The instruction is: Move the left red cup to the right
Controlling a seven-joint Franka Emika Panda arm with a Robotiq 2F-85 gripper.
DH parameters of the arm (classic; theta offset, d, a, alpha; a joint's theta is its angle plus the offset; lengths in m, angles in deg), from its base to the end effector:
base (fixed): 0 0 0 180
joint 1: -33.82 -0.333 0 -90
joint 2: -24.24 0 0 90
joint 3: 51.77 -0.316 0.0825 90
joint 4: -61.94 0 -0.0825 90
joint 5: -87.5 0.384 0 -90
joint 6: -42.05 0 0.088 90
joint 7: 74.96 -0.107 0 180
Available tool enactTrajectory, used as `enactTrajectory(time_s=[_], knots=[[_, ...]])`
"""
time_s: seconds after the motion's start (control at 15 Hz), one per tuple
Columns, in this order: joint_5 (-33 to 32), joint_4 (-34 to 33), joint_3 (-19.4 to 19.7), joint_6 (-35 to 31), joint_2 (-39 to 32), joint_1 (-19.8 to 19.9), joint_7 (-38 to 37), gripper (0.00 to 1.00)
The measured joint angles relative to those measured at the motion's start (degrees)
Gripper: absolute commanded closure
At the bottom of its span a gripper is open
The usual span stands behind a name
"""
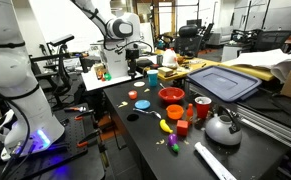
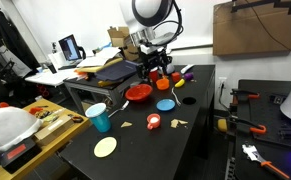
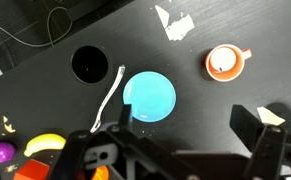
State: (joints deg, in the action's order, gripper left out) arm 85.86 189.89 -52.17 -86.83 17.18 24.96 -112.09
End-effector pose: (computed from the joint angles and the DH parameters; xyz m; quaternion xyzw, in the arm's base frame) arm 0.5199 0.0839 0.3074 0.9714 -0.2312 -0.0451 0.0304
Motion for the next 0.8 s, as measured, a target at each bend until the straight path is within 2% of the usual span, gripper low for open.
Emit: enactTrajectory(time_s=[0.8], knots=[[-2.65,-2.0,0.27,10.53,5.61,6.27,21.43,0.0]])
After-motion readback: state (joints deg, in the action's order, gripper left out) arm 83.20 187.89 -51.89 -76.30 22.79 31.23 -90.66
